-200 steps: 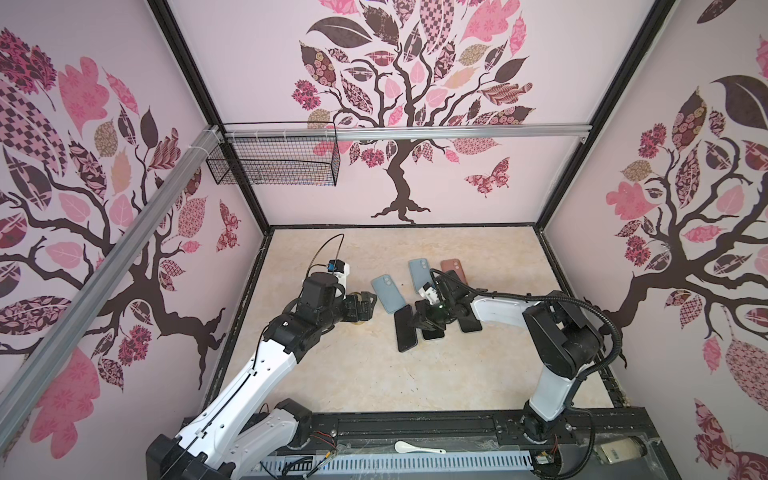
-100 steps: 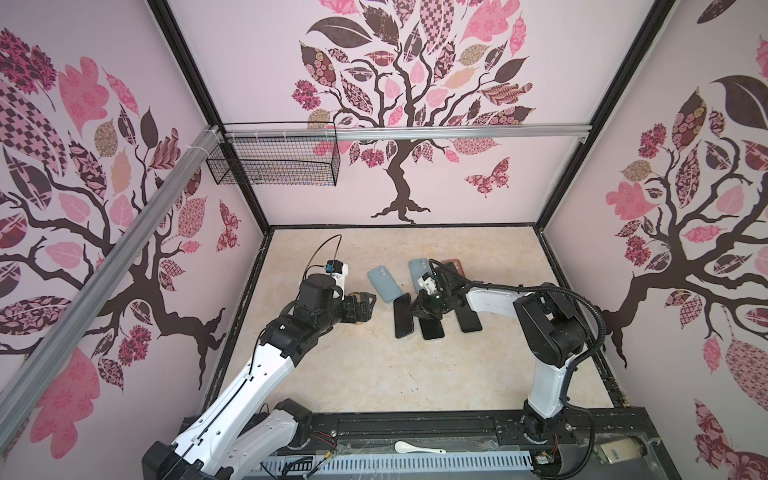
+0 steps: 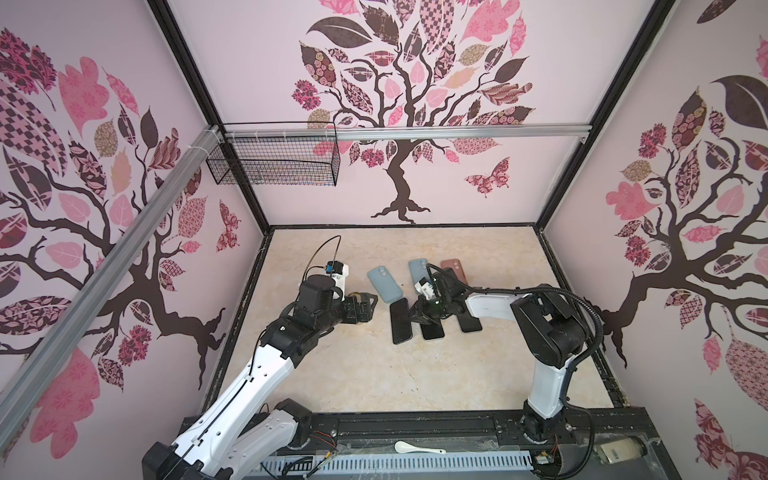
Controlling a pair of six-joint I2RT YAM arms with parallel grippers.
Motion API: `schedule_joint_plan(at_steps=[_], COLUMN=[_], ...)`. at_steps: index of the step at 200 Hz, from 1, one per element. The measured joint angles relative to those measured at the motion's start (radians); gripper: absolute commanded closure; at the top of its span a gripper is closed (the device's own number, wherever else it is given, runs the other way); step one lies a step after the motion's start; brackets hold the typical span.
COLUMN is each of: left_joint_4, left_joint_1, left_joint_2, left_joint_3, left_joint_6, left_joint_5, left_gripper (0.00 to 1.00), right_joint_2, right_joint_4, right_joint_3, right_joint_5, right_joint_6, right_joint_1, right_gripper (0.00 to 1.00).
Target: Take the phone out of the phone case
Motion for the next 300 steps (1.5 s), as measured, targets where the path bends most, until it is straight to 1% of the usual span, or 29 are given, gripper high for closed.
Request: schedule_joint_plan(at_steps=[46, 82, 116, 156, 171, 190, 211, 222, 242, 261, 280, 300], left_joint_4=[0.001, 0.0, -0.001, -0.002, -0.006, -0.008, -0.006, 0.002, 0.021, 0.055, 0.098, 0.15], left_joint_1=[0.0, 0.0, 0.0, 0.002, 0.016, 0.073, 0.184, 0.26, 0.392, 0.488, 0.545, 0.557], left_joint_2=[0.0, 0.0, 0.0, 0.0, 0.0, 0.0, 0.0, -0.005, -0.012, -0.008, 0.013, 0.059], left_joint_3=[0.0, 0.0, 0.0, 0.0, 0.0, 0.0, -0.002, -0.008, -0.025, -0.041, -0.046, -0.046], left_joint_6=[-0.003, -0.003, -0.003, -0.003, -0.004, -0.016, -0.031, -0.043, -0.07, -0.102, -0.132, -0.156], left_joint_5=[0.002, 0.002, -0.002, -0.021, -0.024, 0.006, 0.072, 0.12, 0.208, 0.282, 0.329, 0.349], left_gripper=[0.02, 0.02, 0.02, 0.02, 0.02, 0.02, 0.02, 0.02, 0.02, 0.02, 0.02, 0.02], right_joint_2=[0.0, 0.0, 0.0, 0.0, 0.0, 0.0, -0.003, -0.006, -0.013, -0.01, 0.004, 0.053], right_joint_4=[0.007, -0.009, -0.03, -0.062, -0.075, -0.105, -0.146, -0.177, -0.239, -0.328, -0.393, -0.414], right_joint_3=[-0.008, -0.008, -0.006, -0.003, 0.004, 0.023, 0.054, 0.074, 0.113, 0.19, 0.311, 0.449], right_joint_5=[0.011, 0.028, 0.036, 0.046, 0.057, 0.078, 0.119, 0.16, 0.253, 0.356, 0.449, 0.521], right_joint_6=[0.005, 0.0, -0.007, -0.022, -0.031, -0.044, -0.071, -0.091, -0.14, -0.2, -0.257, -0.3], right_joint_1=[0.0, 0.0, 0.0, 0.0, 0.0, 0.0, 0.0, 0.002, 0.01, 0.028, 0.053, 0.067], right_gripper=[0.77, 0.74, 0.74, 0.7, 0.68, 0.66, 0.62, 0.6, 0.59, 0.59, 0.59, 0.59])
